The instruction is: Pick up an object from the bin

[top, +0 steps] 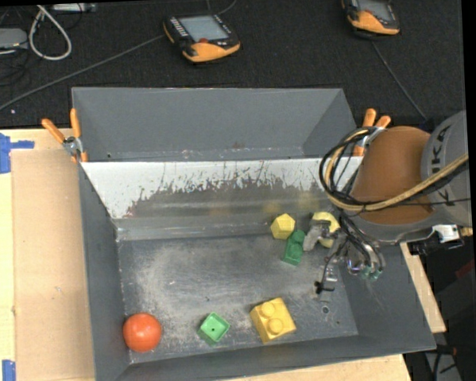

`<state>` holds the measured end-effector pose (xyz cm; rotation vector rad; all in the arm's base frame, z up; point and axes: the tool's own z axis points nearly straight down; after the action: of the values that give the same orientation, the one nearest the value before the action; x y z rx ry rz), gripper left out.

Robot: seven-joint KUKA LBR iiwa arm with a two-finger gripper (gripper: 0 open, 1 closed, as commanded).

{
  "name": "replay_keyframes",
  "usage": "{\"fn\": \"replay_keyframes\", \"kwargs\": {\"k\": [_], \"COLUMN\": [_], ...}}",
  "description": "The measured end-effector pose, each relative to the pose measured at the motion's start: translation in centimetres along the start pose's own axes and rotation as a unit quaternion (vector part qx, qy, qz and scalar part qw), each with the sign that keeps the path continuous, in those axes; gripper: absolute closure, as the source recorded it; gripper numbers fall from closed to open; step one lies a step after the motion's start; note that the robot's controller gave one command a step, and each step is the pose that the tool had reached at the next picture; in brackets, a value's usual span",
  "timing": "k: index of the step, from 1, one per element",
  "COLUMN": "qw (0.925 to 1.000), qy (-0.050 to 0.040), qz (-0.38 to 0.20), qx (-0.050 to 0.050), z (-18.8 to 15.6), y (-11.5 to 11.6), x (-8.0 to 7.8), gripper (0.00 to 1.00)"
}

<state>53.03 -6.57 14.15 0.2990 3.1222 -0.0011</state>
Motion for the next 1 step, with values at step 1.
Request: {"fn": "replay_keyframes", "kwargs": {"k": [1], "qw": [0.9913], "qy": [0.0071], "qz": [-0.131], "qx": [-0.001], "z": [3.62], "y": [5.1], "x": [6.46], "gripper": [0.0]}}
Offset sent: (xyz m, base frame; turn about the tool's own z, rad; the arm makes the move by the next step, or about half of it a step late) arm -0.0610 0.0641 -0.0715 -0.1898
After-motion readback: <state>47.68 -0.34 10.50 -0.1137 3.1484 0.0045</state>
